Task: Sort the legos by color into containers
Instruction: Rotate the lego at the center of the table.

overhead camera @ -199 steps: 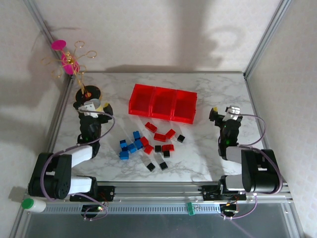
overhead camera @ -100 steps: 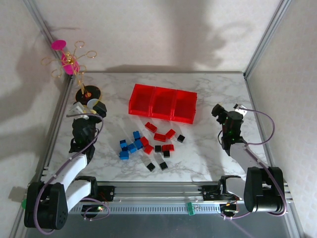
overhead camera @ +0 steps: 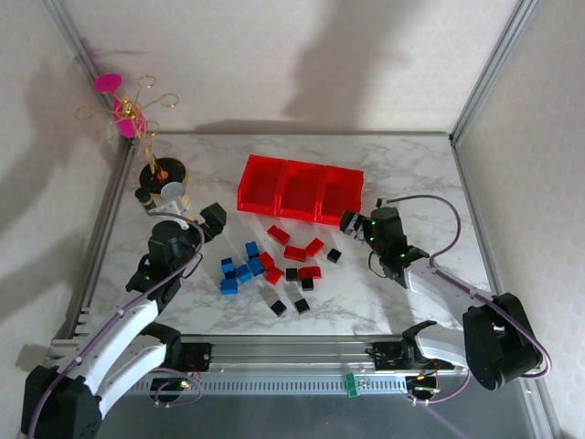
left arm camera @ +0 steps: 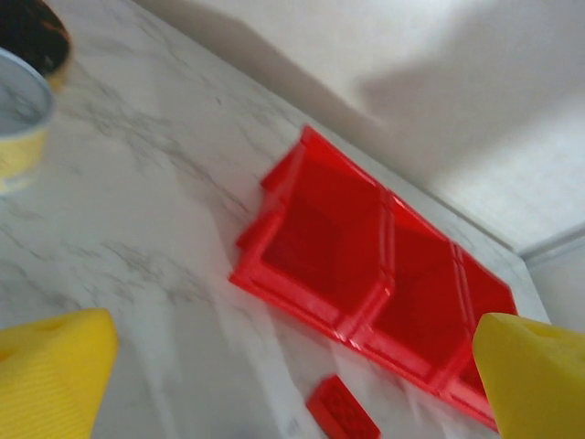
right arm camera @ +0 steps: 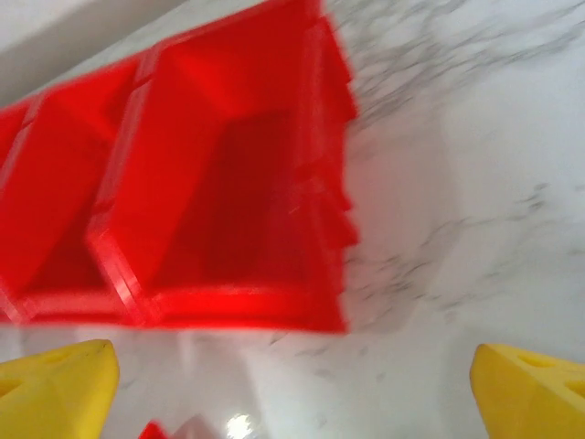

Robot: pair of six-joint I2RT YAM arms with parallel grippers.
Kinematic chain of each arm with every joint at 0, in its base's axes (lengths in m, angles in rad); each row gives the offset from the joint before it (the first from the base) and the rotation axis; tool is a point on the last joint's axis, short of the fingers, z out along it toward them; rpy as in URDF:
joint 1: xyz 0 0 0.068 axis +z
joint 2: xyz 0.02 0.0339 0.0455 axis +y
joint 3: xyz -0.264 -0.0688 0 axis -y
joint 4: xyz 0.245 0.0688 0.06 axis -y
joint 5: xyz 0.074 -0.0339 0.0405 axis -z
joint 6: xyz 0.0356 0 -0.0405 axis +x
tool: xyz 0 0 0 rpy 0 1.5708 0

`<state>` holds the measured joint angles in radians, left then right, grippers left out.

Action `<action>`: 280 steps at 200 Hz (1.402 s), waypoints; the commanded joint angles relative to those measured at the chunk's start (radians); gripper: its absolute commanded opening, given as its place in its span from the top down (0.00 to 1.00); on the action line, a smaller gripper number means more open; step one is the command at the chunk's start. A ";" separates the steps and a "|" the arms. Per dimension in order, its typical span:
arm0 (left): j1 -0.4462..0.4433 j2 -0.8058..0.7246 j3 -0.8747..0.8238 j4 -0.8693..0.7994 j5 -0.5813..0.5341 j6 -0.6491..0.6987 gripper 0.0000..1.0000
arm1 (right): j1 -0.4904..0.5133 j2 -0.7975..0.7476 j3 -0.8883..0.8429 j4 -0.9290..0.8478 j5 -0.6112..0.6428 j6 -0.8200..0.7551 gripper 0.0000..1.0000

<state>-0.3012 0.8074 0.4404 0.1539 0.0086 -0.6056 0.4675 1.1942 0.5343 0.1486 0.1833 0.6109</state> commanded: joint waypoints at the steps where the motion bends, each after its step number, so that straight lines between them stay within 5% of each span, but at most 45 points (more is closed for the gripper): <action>1: -0.075 -0.002 0.052 -0.179 -0.009 -0.057 0.01 | 0.087 -0.004 0.036 -0.086 0.024 0.047 0.01; 56: -0.309 0.162 0.213 -0.434 -0.099 -0.107 0.00 | 0.349 0.013 0.095 -0.207 0.106 0.116 0.01; 109: -0.490 0.363 0.333 -0.496 -0.173 -0.154 0.00 | 0.452 0.006 0.063 -0.225 0.082 0.216 0.01; 280: -0.567 0.830 0.503 -0.447 -0.207 -0.161 0.11 | 0.463 -0.158 0.019 -0.322 0.128 0.291 0.01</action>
<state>-0.8558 1.6024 0.9016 -0.2890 -0.1806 -0.7635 0.9218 1.0637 0.5690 -0.1349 0.2749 0.8848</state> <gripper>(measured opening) 0.897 0.988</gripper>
